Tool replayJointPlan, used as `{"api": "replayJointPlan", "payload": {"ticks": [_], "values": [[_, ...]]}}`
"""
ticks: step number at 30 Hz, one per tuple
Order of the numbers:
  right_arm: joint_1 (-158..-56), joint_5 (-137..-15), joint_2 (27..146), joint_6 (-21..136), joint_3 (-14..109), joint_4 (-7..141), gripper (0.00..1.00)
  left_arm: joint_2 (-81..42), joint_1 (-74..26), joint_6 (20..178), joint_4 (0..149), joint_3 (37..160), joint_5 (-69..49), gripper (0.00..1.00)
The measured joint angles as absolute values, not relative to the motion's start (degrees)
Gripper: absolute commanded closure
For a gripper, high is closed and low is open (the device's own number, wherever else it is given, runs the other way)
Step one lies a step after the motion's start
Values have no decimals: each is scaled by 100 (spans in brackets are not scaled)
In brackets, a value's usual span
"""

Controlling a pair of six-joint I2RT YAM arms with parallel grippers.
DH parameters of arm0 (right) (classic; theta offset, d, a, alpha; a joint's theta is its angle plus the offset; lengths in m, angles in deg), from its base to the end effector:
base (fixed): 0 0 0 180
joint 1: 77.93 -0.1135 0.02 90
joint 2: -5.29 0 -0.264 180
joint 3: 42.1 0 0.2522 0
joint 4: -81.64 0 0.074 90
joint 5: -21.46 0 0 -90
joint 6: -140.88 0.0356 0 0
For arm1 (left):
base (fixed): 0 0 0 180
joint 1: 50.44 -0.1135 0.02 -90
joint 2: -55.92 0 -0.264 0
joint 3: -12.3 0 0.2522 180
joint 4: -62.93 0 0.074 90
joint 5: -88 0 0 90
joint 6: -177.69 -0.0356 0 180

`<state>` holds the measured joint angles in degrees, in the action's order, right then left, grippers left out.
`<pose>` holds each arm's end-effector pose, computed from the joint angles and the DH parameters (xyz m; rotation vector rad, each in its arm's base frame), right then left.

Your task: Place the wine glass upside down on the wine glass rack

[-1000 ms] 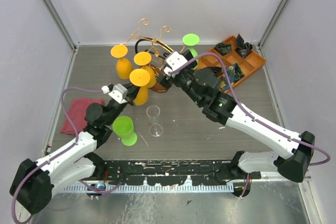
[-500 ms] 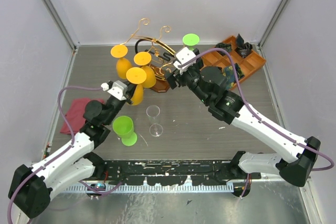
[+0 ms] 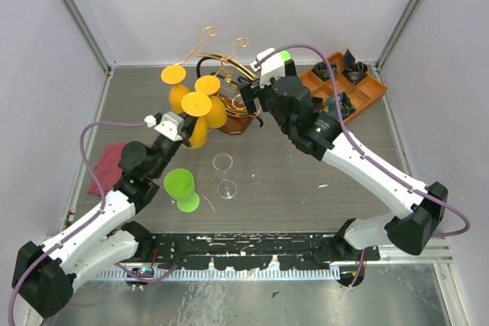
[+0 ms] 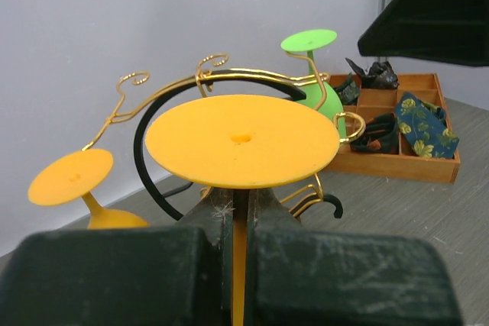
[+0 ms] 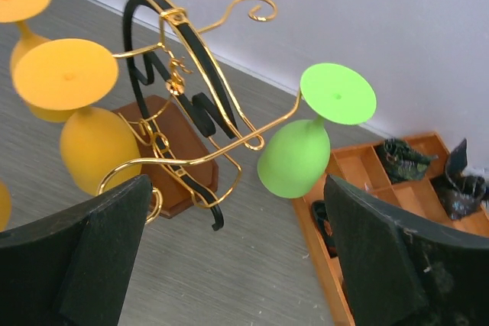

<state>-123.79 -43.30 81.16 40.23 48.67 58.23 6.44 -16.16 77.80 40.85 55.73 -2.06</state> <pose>0.2228 0.2078 0.4186 -0.5083 1.6282 0.0790 0.1690 -0.1153 0.3179 0.4895 1.2040 -0.3652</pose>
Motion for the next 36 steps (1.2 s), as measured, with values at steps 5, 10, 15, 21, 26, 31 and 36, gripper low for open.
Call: {"api": "replayJointPlan", "payload": {"ticks": [5,10,15,21,26,31,36], "values": [[-12229,-4040,8427,4510,5213,5312,0,642,-1616,7717,4085,5665,-206,100],[-12156,-3898,8800,4921,5554,4774,0,605,-1616,7664,4096,5667,-206,100],[-12146,-3972,9220,5218,5836,4326,0,581,-1616,7586,4103,5669,-206,100],[-12119,-4158,9530,5485,6133,4022,0,590,-1616,7498,4151,5735,-204,100],[-12121,-4396,9546,5601,6190,3991,0,618,-1616,7433,4193,5750,-175,100],[-12121,-4647,9718,5714,6323,3954,0,618,-1616,7415,4234,5750,-134,100],[-12126,-4833,9856,5839,6415,3980,0,642,-1616,7398,4238,5750,-101,100]]}}
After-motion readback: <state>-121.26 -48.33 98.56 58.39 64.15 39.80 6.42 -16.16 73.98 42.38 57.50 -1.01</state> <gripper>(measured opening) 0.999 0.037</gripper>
